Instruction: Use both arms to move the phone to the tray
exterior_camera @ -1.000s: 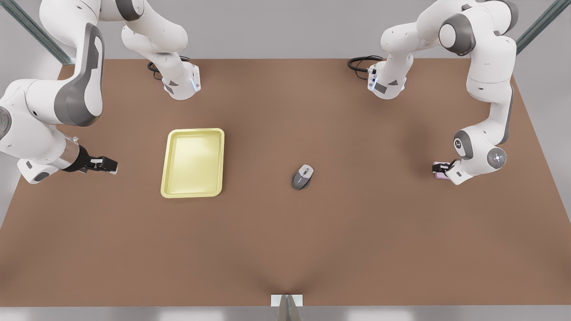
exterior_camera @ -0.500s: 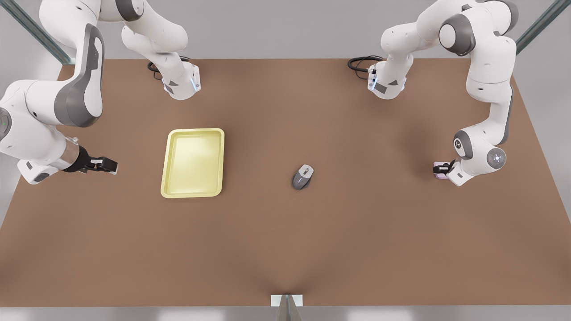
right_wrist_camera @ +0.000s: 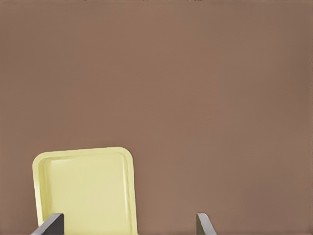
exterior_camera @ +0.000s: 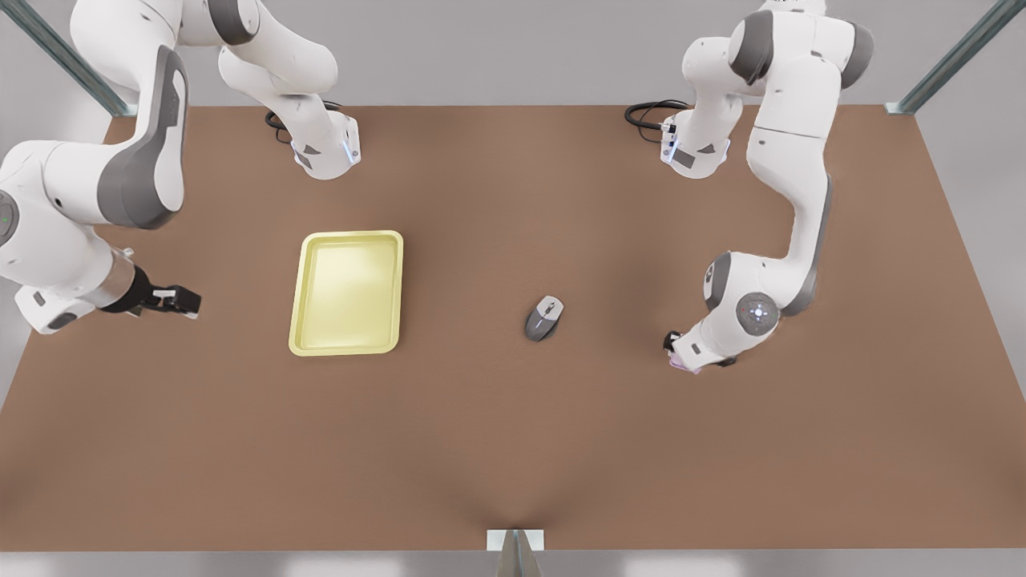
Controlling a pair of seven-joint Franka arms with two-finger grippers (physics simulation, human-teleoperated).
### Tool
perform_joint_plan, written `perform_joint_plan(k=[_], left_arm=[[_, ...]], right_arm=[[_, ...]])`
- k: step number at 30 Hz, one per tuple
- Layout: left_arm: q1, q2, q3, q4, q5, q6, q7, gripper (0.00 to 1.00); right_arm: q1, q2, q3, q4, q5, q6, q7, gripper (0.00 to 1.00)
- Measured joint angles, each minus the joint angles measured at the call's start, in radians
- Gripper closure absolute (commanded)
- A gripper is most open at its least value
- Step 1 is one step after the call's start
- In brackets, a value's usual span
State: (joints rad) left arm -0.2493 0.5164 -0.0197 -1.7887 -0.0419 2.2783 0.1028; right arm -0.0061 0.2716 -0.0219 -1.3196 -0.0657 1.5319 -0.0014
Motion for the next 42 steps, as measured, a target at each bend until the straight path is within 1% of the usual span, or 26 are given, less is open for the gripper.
perform_joint_plan(k=[2,5,11,15,19,22,27,28,29,32,33,34,36,37,39,40,41,42], left_arm=[[-0.102,0.061,-0.005,0.121,-0.009,-0.057,-0.071,0.21],[-0.215,0.131,-0.005,0.242,-0.017,-0.122,-0.180,0.21],[-0.390,0.323,0.000,0.606,-0.027,-0.285,-0.407,0.21],[-0.479,0.429,0.009,0.774,-0.047,-0.346,-0.557,0.20],[-0.532,0.475,0.009,0.806,-0.074,-0.322,-0.706,0.20],[-0.558,0.517,0.011,0.808,-0.083,-0.281,-0.802,0.20],[-0.561,0.576,0.010,0.808,-0.085,-0.199,-0.896,0.18],[-0.561,0.581,0.012,0.808,-0.086,-0.186,-0.901,0.11],[-0.561,0.584,0.013,0.808,-0.086,-0.176,-0.902,0.01],[-0.560,0.586,0.011,0.808,-0.086,-0.152,-0.903,0.00],[-0.553,0.565,0.008,0.806,-0.087,-0.157,-0.903,0.00],[-0.515,0.499,0.003,0.805,-0.088,-0.198,-0.901,0.00],[-0.386,0.293,0.046,0.805,-0.080,-0.363,-0.873,0.00],[-0.322,0.204,0.105,0.806,-0.074,-0.452,-0.849,0.00],[-0.255,0.105,0.249,0.804,-0.066,-0.613,-0.789,0.00],[-0.219,0.046,0.276,0.759,-0.063,-0.674,-0.757,0.00],[-0.143,-0.044,0.228,0.653,-0.051,-0.712,-0.723,0.00],[-0.047,-0.116,0.142,0.556,-0.024,-0.734,-0.691,0.00]], right_arm=[[0.000,-0.001,0.000,-0.002,-0.003,-0.002,0.000,0.00],[0.000,0.001,-0.001,-0.003,-0.005,-0.005,0.001,0.00],[-0.003,0.005,-0.003,0.000,-0.004,-0.002,0.002,0.00],[-0.005,0.031,-0.004,-0.003,-0.002,0.015,0.003,0.00],[-0.008,0.089,-0.006,-0.001,-0.002,0.040,0.005,0.00],[-0.010,0.096,-0.008,-0.002,-0.003,0.052,0.012,0.00],[-0.005,0.090,-0.009,-0.020,-0.007,0.083,0.022,0.00],[-0.005,0.089,-0.009,-0.024,-0.008,0.088,0.024,0.00],[-0.005,0.088,-0.009,-0.026,-0.008,0.092,0.026,0.00],[-0.001,0.088,-0.010,-0.029,-0.010,0.102,0.031,0.00],[0.000,0.088,-0.010,-0.030,-0.010,0.106,0.032,0.00],[0.000,0.087,-0.010,-0.031,-0.010,0.109,0.034,0.00],[0.008,0.080,-0.005,-0.032,-0.009,0.114,0.037,0.00],[0.013,0.072,0.023,-0.032,-0.008,0.116,0.038,0.00],[0.022,0.049,0.133,-0.055,-0.009,0.120,0.040,0.00],[0.027,0.040,0.193,-0.076,-0.009,0.126,0.045,0.00],[0.028,0.036,0.252,-0.101,-0.010,0.136,0.052,0.00],[0.038,0.045,0.303,-0.118,-0.011,0.149,0.065,0.00]])
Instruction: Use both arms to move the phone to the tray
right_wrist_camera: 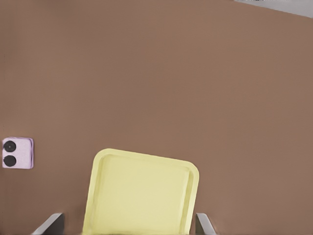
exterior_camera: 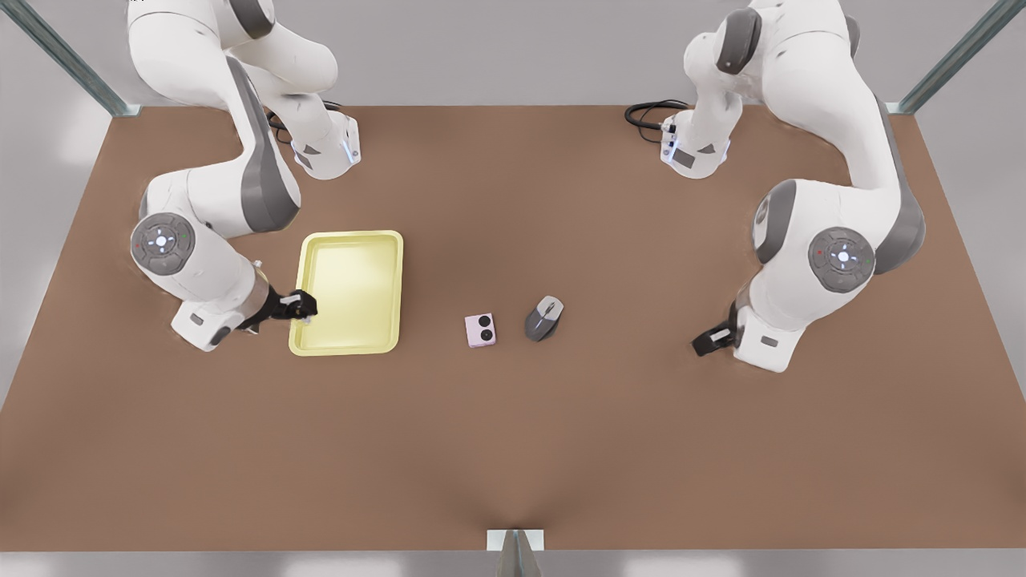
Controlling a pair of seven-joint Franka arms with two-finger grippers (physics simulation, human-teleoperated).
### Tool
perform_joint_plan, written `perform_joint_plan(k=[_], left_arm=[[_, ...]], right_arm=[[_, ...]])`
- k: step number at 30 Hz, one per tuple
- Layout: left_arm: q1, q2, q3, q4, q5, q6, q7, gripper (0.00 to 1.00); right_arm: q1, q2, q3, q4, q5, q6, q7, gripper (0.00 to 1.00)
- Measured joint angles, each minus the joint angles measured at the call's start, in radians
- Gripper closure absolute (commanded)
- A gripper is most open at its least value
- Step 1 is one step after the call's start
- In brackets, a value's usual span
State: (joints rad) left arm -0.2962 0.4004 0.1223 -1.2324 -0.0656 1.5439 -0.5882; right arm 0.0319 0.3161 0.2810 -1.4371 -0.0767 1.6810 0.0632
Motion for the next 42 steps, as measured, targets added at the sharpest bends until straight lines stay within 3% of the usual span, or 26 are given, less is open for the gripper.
perform_joint_plan(k=[2,5,13,16,21,29,42], left_arm=[[0.106,-0.114,-0.079,-0.153,0.034,-0.012,0.061,0.00],[0.141,-0.145,-0.092,-0.205,0.062,-0.042,0.140,0.00],[0.145,-0.107,-0.093,-0.099,0.012,-0.118,0.294,0.00],[0.143,-0.074,-0.092,-0.089,-0.002,-0.126,0.336,0.00],[0.143,-0.065,-0.092,-0.087,-0.011,-0.129,0.392,0.00],[0.143,-0.063,-0.092,-0.087,-0.014,-0.126,0.455,0.00],[0.144,-0.059,-0.090,-0.087,-0.016,-0.120,0.513,0.00]], right_arm=[[0.058,0.047,0.043,-0.011,-0.006,0.021,0.029,0.00],[0.196,0.176,0.058,0.010,-0.038,0.059,0.099,0.00],[0.411,0.436,0.036,0.150,-0.088,0.165,0.325,0.00],[0.427,0.477,-0.018,0.187,-0.093,0.192,0.414,0.00],[0.444,0.550,-0.029,0.197,-0.092,0.251,0.536,0.00],[0.402,0.545,-0.028,0.110,0.007,0.376,0.595,0.00],[0.412,0.528,-0.024,0.083,0.024,0.396,0.549,0.00]])
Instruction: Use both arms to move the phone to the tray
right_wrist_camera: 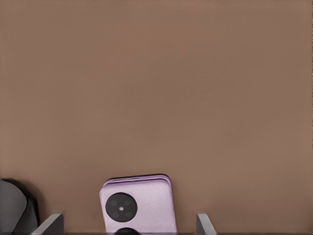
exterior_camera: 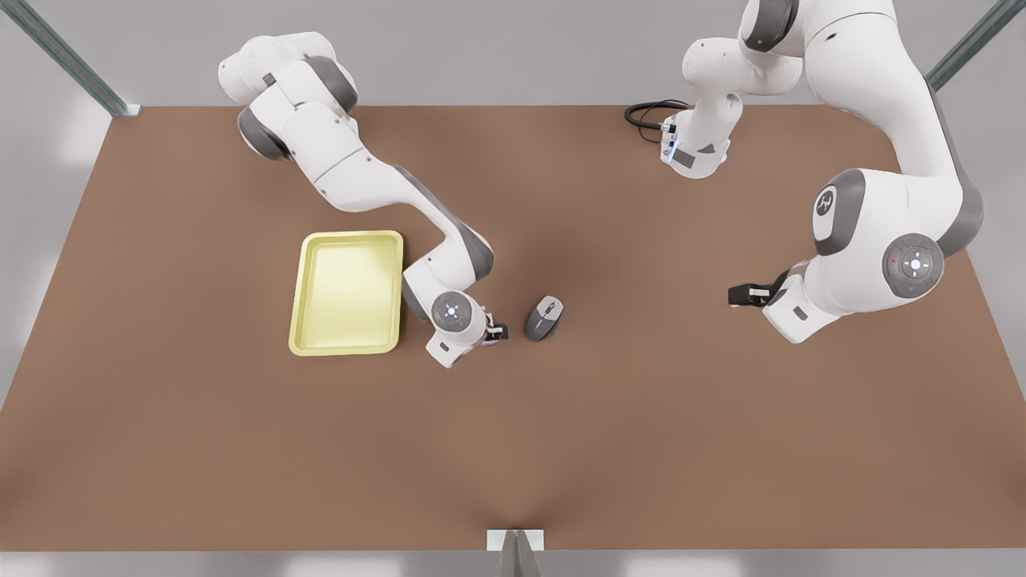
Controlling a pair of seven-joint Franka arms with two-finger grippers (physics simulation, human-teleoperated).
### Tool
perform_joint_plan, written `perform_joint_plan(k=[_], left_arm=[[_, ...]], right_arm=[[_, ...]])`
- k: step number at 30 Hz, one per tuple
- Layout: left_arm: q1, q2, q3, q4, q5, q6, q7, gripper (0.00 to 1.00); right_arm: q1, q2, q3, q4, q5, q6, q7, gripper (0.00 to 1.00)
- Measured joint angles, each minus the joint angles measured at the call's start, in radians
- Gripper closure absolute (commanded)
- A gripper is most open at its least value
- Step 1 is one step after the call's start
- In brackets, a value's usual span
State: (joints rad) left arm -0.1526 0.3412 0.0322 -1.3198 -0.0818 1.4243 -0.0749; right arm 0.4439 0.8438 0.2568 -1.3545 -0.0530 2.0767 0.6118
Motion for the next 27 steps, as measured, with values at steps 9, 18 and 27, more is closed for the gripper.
perform_joint_plan(k=[9,18,27], left_arm=[[-0.002,-0.069,0.015,0.027,-0.054,-0.004,0.024,0.00],[-0.001,-0.093,0.050,0.028,-0.063,-0.009,0.039,0.00],[0.002,-0.144,0.089,0.024,-0.046,-0.020,0.052,0.00]], right_arm=[[0.001,-0.052,-0.016,-0.158,-0.006,0.056,-0.021,0.00],[0.005,-0.013,0.006,-0.149,0.007,0.167,-0.030,0.00],[0.007,0.013,0.007,-0.143,0.003,0.195,-0.041,0.00]])
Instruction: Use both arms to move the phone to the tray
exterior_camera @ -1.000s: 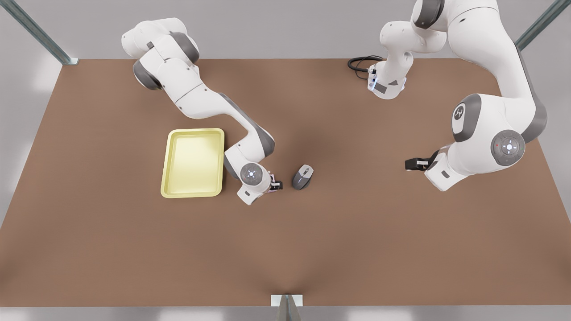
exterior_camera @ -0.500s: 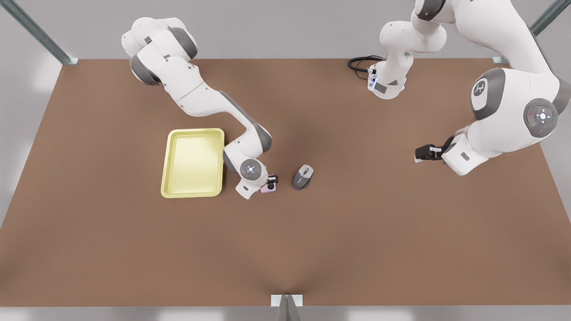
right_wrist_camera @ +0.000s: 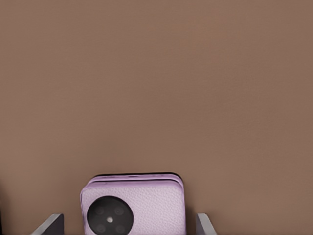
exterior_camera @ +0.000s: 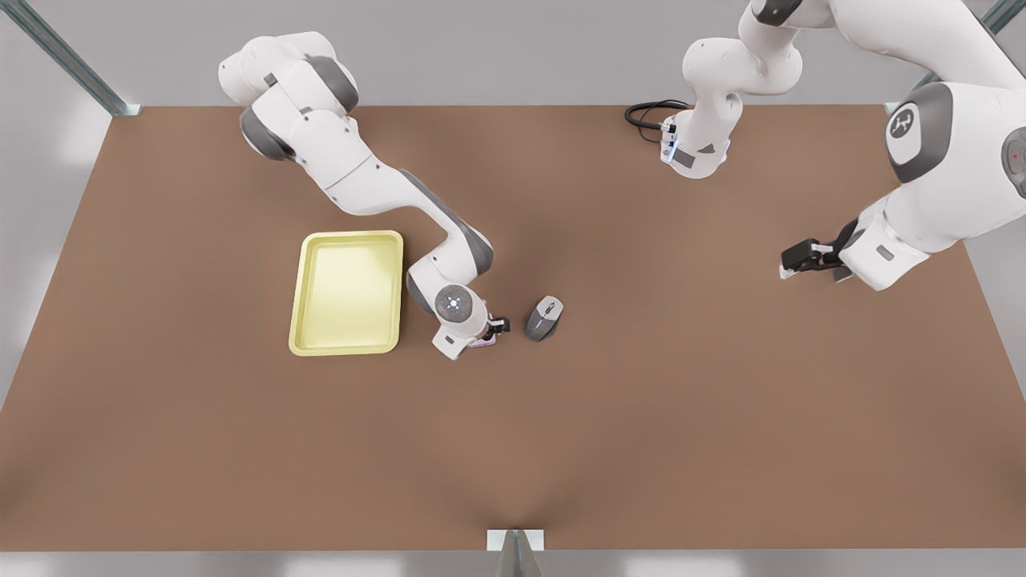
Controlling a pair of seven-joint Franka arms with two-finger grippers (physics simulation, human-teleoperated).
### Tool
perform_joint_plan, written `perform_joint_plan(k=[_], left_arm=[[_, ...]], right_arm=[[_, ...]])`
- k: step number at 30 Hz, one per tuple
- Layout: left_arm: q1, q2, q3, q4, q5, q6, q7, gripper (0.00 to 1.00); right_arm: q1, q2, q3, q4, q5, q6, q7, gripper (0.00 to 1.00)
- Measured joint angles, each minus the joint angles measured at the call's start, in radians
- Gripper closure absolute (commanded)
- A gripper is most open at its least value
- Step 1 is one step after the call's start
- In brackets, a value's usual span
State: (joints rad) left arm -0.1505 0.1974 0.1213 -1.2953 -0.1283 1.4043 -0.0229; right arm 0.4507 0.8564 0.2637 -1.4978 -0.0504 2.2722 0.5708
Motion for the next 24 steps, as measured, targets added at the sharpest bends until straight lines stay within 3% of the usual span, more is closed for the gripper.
perform_joint_plan(k=[13,19,24], left_arm=[[-0.002,-0.006,-0.008,0.003,0.003,-0.046,0.004,0.00],[-0.003,-0.006,-0.009,0.004,0.005,-0.054,0.005,0.00],[-0.002,-0.007,-0.009,0.005,0.005,-0.062,0.005,0.00]], right_arm=[[0.006,0.010,0.000,0.000,-0.085,0.003,-0.031,0.00],[0.005,0.009,0.000,-0.001,-0.104,0.004,-0.047,0.08],[0.006,0.011,0.000,-0.004,-0.109,0.004,-0.056,0.08]])
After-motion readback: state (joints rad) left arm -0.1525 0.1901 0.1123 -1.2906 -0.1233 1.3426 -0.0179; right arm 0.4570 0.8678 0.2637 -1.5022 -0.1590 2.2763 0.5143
